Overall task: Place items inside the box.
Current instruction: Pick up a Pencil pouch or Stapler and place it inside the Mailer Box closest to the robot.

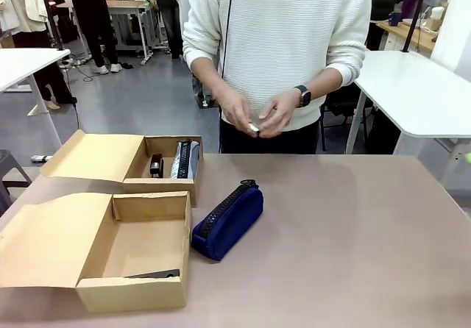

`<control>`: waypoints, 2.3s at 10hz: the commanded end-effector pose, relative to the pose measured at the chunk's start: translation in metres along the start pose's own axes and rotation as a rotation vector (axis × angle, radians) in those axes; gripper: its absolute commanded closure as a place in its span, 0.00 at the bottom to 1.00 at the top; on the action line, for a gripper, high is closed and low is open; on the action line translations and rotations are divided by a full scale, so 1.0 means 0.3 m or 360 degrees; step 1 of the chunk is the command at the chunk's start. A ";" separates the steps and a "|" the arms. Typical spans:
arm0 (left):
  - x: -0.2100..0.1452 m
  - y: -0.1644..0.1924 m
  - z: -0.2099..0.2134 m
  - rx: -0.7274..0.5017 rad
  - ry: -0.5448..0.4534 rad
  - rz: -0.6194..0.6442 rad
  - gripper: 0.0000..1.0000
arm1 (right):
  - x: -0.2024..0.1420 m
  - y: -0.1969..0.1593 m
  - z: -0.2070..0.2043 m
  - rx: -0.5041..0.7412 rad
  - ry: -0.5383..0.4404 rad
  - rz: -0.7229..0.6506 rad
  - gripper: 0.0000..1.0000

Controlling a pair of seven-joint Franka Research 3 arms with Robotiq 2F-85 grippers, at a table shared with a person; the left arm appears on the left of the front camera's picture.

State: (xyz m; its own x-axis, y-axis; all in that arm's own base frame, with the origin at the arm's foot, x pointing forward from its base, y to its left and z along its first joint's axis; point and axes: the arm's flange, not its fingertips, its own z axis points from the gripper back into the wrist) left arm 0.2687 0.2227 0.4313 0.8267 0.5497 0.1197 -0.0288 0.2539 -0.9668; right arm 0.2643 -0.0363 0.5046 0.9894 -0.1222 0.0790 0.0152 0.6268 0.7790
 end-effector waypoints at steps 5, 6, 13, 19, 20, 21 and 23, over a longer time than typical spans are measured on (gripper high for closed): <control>-0.002 -0.002 0.004 -0.0025 -0.0001 -0.0029 0.00 | 0.258 0.563 -0.545 -0.0359 0.0555 0.0001 0.00; -0.002 -0.002 0.004 -0.0025 -0.0001 -0.0029 0.00 | 0.224 0.573 -0.577 -0.0520 0.0622 0.0109 0.00; -0.002 -0.002 0.004 -0.0025 -0.0001 -0.0029 0.00 | 0.229 0.820 -0.996 -0.0825 0.0657 -0.0187 0.00; -0.002 -0.002 0.004 -0.0025 -0.0001 -0.0029 0.00 | 0.197 0.763 -1.243 -0.1110 0.0515 -0.0551 0.00; -0.002 -0.002 0.004 -0.0025 -0.0001 -0.0029 0.00 | 0.236 0.728 -1.263 -0.1184 0.0518 -0.0626 0.00; -0.002 -0.002 0.004 -0.0025 -0.0001 -0.0029 0.00 | 0.263 0.711 -1.329 -0.1201 0.0343 -0.0698 0.00; -0.002 -0.002 0.004 -0.0025 -0.0001 -0.0029 0.00 | 0.289 0.656 -1.428 -0.1129 0.0216 -0.0734 0.00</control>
State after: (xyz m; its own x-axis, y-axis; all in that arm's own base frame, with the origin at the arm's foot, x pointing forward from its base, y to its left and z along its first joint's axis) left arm 0.2693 0.2226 0.4308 0.8274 0.5490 0.1181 -0.0309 0.2545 -0.9666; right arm 0.4134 0.3975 0.4157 0.8808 -0.3557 -0.3125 0.4119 0.9011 0.1355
